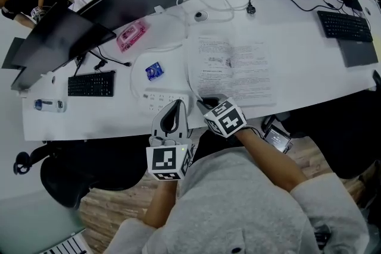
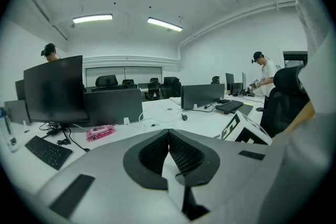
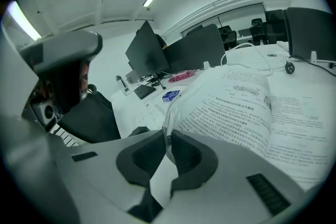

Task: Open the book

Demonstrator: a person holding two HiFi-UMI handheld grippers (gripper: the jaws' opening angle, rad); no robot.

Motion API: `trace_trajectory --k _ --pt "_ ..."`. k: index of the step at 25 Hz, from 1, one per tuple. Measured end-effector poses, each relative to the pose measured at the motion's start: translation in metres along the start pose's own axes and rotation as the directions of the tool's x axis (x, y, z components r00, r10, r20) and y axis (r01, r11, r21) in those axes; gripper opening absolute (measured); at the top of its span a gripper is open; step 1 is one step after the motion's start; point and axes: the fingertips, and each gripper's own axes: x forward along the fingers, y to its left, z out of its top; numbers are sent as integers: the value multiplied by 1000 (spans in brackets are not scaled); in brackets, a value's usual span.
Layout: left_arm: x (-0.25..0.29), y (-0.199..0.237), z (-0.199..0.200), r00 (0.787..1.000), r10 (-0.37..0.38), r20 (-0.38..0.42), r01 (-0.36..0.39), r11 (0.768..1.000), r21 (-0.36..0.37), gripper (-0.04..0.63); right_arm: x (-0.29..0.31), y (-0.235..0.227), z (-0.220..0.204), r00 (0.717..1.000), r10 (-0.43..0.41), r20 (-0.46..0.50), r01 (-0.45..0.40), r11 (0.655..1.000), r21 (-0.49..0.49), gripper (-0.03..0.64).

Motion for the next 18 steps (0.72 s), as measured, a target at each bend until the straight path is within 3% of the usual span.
trace_trajectory --k 7,11,18 --pt "2 5 -4 1000 9 -19 -9 1000 0 11 35 -9 -23 993 19 -120 -8 996 93 49" --pt "6 3 -4 1000 -3 -31 3 1000 2 11 45 -6 -27 983 68 -171 -40 987 158 102" --pt "19 -2 -3 999 -28 -46 29 1000 9 11 49 -1 -23 975 169 -143 -118 943 310 170"
